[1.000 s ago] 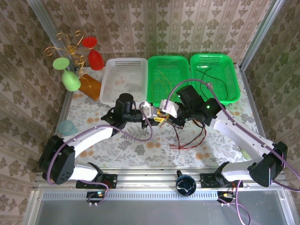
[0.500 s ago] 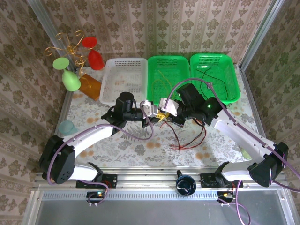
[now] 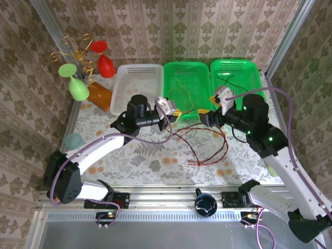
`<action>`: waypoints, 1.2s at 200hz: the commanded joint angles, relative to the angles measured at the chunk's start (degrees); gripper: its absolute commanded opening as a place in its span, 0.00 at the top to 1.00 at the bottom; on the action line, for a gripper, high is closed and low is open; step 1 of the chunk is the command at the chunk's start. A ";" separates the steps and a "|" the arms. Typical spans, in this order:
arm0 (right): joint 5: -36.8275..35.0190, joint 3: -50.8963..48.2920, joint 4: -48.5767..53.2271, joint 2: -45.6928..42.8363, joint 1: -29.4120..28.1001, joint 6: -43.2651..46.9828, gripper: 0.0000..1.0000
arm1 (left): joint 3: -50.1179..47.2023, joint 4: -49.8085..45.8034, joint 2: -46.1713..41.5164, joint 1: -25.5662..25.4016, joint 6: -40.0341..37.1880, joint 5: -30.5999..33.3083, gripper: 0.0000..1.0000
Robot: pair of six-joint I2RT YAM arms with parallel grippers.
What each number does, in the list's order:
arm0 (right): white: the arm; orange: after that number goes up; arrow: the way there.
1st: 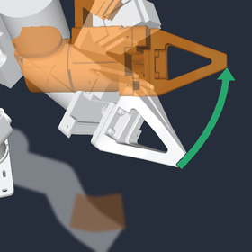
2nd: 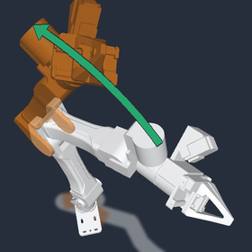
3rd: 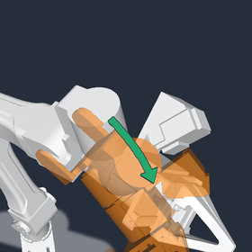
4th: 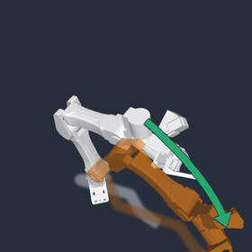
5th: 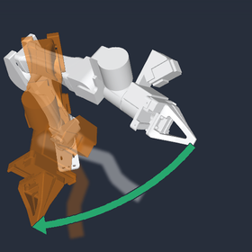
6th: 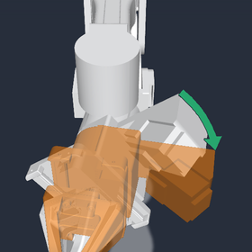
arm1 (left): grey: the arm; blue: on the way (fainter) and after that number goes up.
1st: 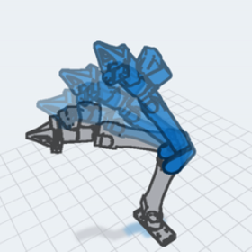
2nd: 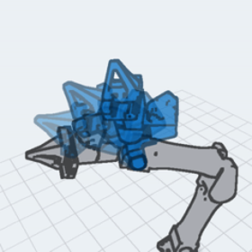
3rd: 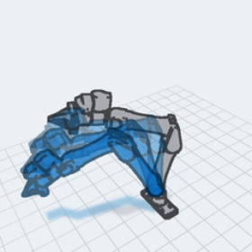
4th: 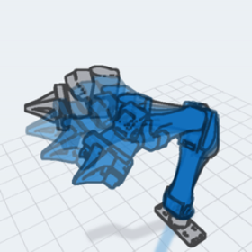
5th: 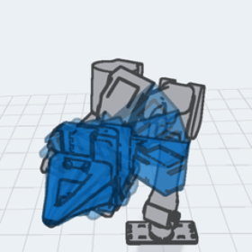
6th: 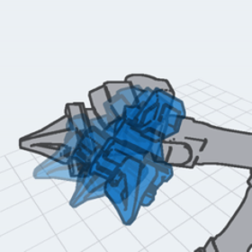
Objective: Untangle the cables
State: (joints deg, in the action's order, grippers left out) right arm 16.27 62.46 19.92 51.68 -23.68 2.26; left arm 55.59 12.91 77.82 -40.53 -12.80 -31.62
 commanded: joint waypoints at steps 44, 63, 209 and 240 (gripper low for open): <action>-1.02 -9.90 -19.80 2.00 1.87 -44.01 0.30 | 7.14 9.50 0.79 -1.32 15.78 7.73 1.00; 3.50 -10.41 -26.66 6.79 1.89 -50.99 0.34 | 12.43 6.29 2.15 -1.31 16.43 7.33 1.00; 6.65 14.86 -17.04 19.84 6.53 -48.96 0.34 | 21.03 -1.49 4.71 -1.22 13.76 8.76 1.00; 10.37 20.75 -14.32 25.22 7.58 -50.05 0.37 | 21.14 -1.66 4.62 -1.22 13.83 8.76 1.00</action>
State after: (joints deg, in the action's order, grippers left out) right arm 22.20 79.29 1.19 73.67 -16.93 -47.57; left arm 74.83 11.92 82.04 -41.60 1.32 -23.05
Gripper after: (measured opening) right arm 0.639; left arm 0.049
